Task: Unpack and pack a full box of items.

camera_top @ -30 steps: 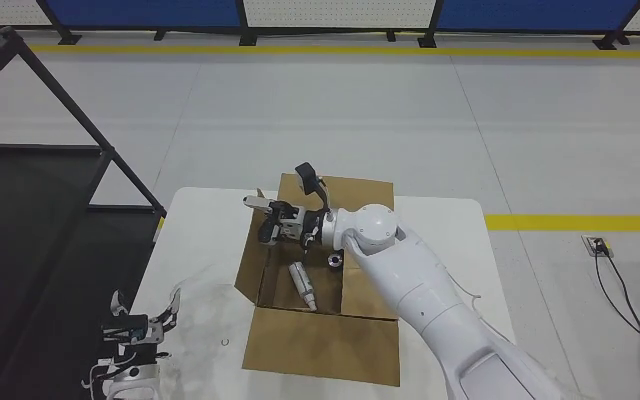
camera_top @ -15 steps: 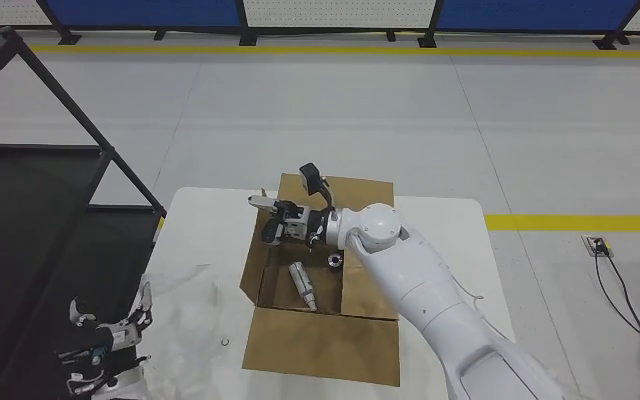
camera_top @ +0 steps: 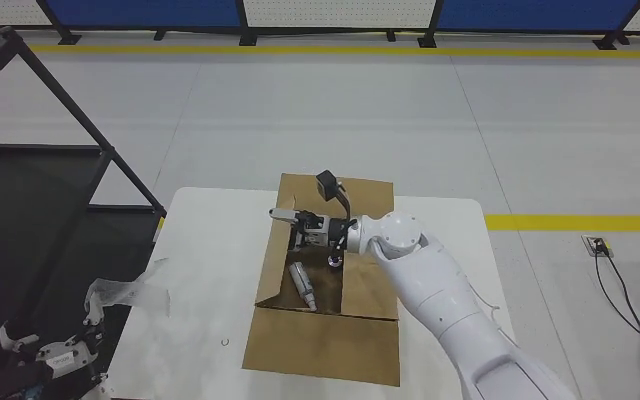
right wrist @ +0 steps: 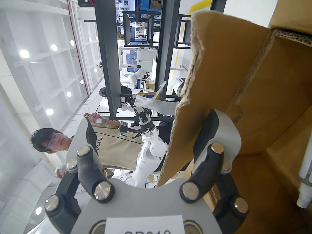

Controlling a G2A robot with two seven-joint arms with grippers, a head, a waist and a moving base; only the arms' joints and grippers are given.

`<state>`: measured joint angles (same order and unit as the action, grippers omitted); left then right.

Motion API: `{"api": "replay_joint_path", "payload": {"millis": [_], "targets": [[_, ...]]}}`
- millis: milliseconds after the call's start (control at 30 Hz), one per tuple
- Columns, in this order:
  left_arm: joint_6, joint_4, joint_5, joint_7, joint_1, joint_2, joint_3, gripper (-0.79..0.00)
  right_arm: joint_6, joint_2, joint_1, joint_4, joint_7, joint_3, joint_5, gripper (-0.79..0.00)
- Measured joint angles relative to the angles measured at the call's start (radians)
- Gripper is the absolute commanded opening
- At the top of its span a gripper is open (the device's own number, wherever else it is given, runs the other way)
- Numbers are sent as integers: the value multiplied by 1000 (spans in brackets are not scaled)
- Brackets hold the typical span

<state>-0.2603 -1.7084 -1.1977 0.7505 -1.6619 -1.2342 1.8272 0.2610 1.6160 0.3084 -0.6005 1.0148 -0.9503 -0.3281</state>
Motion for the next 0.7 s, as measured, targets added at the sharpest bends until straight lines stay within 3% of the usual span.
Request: {"api": "replay_joint_path", "payload": {"millis": [333,467,700], "targets": [[30,-73,-18,66,-77,-13,15,0,-110,26,88,-244,-139,71,34,0],[36,-81,-31,91,-98,-19,5,0,-133,60,62,-213,-224,125,32,0],[55,-66,-24,112,-100,-28,0,0,-152,141,-15,-39,-410,248,114,0]]}}
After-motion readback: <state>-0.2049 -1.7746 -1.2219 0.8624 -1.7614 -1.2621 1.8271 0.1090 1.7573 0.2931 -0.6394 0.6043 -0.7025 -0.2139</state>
